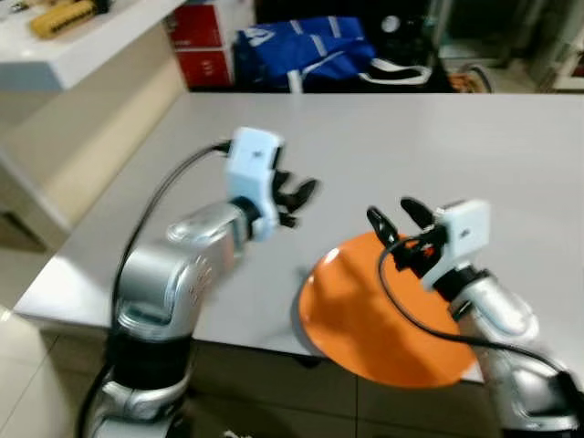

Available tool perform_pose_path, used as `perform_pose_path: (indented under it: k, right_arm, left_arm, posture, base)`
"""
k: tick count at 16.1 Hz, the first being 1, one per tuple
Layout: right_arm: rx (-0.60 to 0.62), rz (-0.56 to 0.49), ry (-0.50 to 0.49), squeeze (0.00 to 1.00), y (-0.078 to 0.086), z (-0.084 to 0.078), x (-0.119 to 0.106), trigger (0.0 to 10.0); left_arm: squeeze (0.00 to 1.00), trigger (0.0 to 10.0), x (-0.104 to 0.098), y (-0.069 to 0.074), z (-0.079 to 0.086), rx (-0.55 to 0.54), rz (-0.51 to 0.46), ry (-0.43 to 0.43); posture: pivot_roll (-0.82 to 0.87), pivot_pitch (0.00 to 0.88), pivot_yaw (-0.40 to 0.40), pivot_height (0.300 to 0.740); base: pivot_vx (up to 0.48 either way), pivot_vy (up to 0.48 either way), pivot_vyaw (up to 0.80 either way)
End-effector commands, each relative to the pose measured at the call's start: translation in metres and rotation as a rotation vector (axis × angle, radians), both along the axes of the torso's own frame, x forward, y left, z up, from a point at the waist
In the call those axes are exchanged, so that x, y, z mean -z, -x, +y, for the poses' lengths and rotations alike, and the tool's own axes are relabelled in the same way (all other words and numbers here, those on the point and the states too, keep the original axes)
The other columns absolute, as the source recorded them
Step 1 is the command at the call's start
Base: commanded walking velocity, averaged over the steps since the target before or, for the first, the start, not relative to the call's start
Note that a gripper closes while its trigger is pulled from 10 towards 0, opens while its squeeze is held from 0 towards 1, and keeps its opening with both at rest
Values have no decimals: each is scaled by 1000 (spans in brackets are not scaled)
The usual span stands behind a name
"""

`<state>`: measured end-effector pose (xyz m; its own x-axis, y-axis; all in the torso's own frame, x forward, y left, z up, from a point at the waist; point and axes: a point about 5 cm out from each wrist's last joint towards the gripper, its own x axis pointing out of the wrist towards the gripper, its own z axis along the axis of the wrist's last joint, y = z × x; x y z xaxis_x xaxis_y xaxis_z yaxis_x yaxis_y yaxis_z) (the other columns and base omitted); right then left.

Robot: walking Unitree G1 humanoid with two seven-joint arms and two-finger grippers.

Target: Setting the table

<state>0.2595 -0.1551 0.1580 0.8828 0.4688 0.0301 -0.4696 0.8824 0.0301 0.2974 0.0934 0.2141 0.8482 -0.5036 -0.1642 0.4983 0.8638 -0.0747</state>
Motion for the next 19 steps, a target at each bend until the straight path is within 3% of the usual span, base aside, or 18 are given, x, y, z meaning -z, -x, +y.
perform_pose_path:
  k: [1, 3, 8, 14, 16, 19]
  right_arm:
    - [-71, 68, -32, 0, 6, -3, 0, 10000]
    - [-107, 106, 18, 0, 15, -15, -4, 10000]
    - [-173, 244, 114, 0, 40, -25, 7, 10000]
    - [-224, 369, 120, 0, 57, -20, 30, 10000]
    - [-223, 388, 137, 0, 55, -19, 42, 10000]
    - [-198, 363, 190, 0, 39, -12, 60, 10000]
  left_arm:
    - [0, 10000, 0, 2, 9, -47, -30, -4]
    - [0, 10000, 6, 8, 20, -95, -23, -12]
    - [0, 10000, 9, 6, 24, -115, -38, 5]
    - [0, 10000, 7, 4, 22, -110, -29, 31]
    - [0, 10000, 6, 4, 21, -113, -32, 32]
    - [0, 10000, 4, 2, 20, -117, -43, 31]
  posture:
    - [-240, 19, 95, 740]
    - [-243, 26, 84, 740]
    - [-257, 33, 81, 740]
    - [-260, 37, 76, 740]
    - [-255, 37, 70, 740]
    - [-230, 30, 61, 740]
  base:
    - [0, 0, 0]
    - [0, 0, 0]
    - [0, 0, 0]
    - [0, 0, 0]
    - [0, 0, 0]
    - [0, 0, 0]
